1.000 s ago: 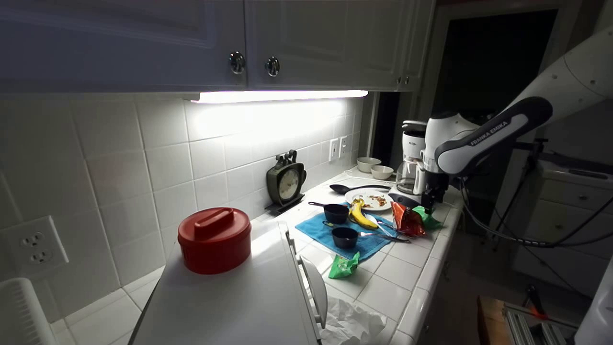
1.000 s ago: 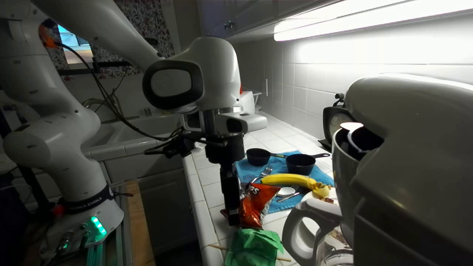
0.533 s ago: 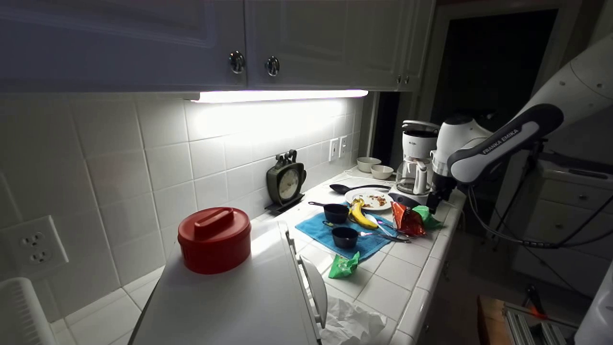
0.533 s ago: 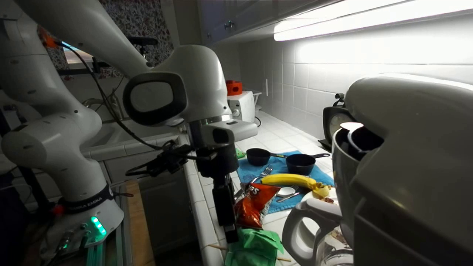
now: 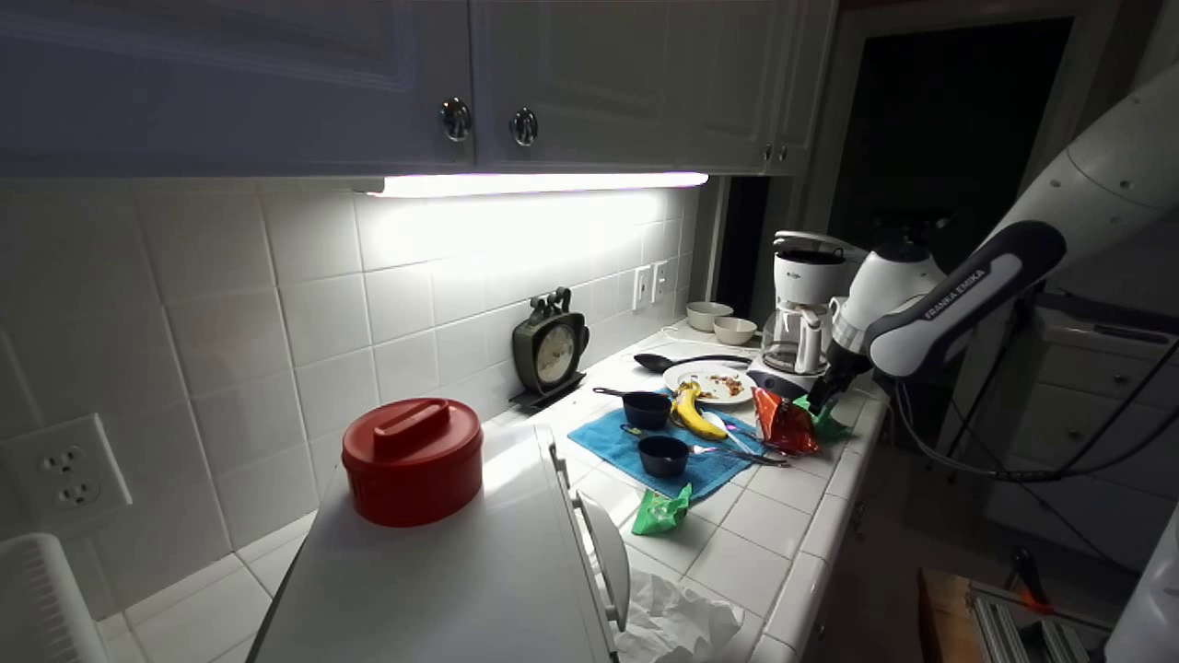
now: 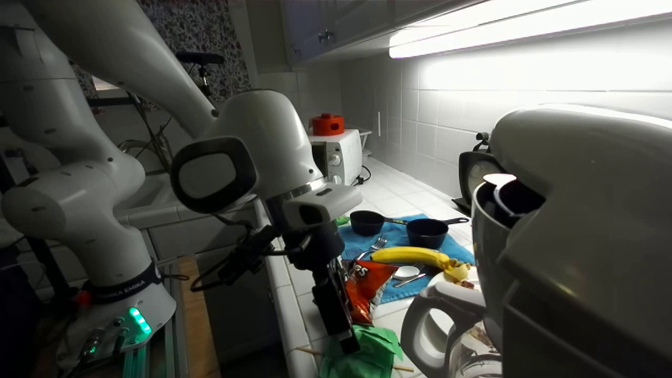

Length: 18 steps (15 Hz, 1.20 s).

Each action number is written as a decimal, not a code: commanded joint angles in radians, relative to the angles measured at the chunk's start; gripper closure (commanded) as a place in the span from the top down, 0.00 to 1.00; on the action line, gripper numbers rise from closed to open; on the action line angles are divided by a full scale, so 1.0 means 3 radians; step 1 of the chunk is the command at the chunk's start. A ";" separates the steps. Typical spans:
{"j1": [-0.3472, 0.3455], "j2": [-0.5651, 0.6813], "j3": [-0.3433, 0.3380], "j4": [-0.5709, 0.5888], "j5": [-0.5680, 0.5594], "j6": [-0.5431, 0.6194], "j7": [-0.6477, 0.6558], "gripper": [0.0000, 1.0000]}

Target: Move all the small green packets to the left edge of the blue towel and move the doritos to the right edge of the towel

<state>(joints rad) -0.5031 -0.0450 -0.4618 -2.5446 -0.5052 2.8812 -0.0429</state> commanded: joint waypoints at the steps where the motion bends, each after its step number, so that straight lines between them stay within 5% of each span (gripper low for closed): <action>1: 0.0060 0.0149 -0.0001 -0.0044 0.0347 0.0282 -0.0268 1.00; 2: 0.0076 0.0176 0.0005 -0.0047 0.0435 0.0313 -0.0327 0.94; 3: 0.0089 0.0194 0.0013 -0.0052 0.0507 0.0343 -0.0381 0.72; 5: 0.0117 0.0201 0.0034 -0.0053 0.0637 0.0329 -0.0468 0.69; 13: 0.0153 0.0125 0.0047 -0.0033 0.0775 0.0241 -0.0532 0.11; 18: 0.0157 -0.0102 0.0047 -0.0037 0.0729 0.0141 -0.0519 0.08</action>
<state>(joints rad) -0.4605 -0.0074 -0.4483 -2.5481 -0.3069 2.9604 -0.1635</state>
